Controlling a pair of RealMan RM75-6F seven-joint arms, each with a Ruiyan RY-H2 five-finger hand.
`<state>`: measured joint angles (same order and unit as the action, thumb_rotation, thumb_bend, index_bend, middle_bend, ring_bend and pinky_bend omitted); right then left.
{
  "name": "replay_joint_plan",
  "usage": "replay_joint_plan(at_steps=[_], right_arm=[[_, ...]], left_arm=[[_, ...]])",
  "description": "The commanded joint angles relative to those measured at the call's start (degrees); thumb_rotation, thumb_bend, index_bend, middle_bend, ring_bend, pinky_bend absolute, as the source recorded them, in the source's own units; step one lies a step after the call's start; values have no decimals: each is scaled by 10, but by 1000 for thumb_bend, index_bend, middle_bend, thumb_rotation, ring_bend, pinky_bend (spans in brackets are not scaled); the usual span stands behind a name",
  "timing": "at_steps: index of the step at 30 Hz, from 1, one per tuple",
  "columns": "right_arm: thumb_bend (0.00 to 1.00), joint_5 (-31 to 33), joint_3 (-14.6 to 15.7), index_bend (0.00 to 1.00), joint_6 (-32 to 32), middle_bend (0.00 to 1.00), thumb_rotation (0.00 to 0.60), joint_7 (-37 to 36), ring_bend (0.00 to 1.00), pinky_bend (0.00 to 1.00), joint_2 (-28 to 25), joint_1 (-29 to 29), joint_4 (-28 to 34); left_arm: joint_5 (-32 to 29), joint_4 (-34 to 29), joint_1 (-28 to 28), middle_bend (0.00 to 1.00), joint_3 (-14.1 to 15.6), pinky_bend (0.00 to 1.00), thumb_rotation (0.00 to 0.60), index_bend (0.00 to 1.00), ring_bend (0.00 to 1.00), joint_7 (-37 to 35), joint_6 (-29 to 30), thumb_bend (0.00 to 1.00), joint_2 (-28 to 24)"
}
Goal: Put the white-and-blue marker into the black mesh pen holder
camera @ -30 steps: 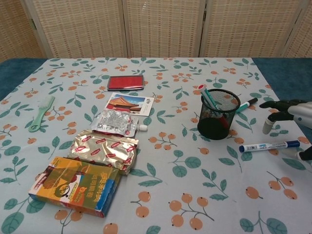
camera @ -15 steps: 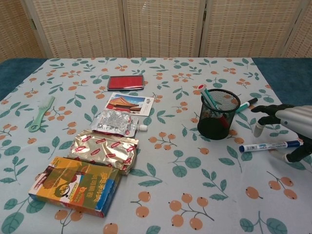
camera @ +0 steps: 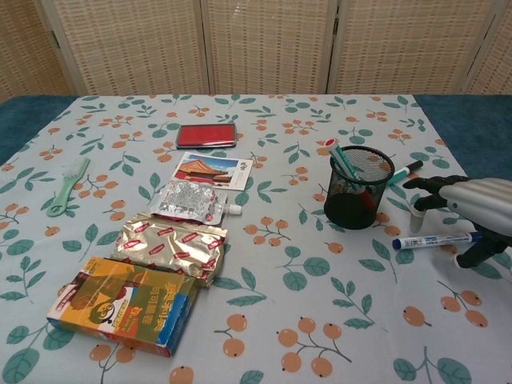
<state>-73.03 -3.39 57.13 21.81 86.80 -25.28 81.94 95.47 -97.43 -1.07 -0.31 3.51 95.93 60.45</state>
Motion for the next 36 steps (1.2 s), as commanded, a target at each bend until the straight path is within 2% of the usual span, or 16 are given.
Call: replay_joint_plan(at_steps=[1,27,36], right_arm=[[365,2,0,374,1,23,600,0,0,0,2,-1,-2],[394,18,1,412,-2,38,600,1,0,0,29,-13,-37],[442,18,1,498,13,73,600,12,0,0,43,-11,-50]], left_arm=[[1,0,0,163,0,263,600,70,43,0,1,400,0],[17,2,-6,164,3,263,600,70,43,4,15,400,1],[20,4,-7,164,3,263,600,69,43,4,18,400,2]])
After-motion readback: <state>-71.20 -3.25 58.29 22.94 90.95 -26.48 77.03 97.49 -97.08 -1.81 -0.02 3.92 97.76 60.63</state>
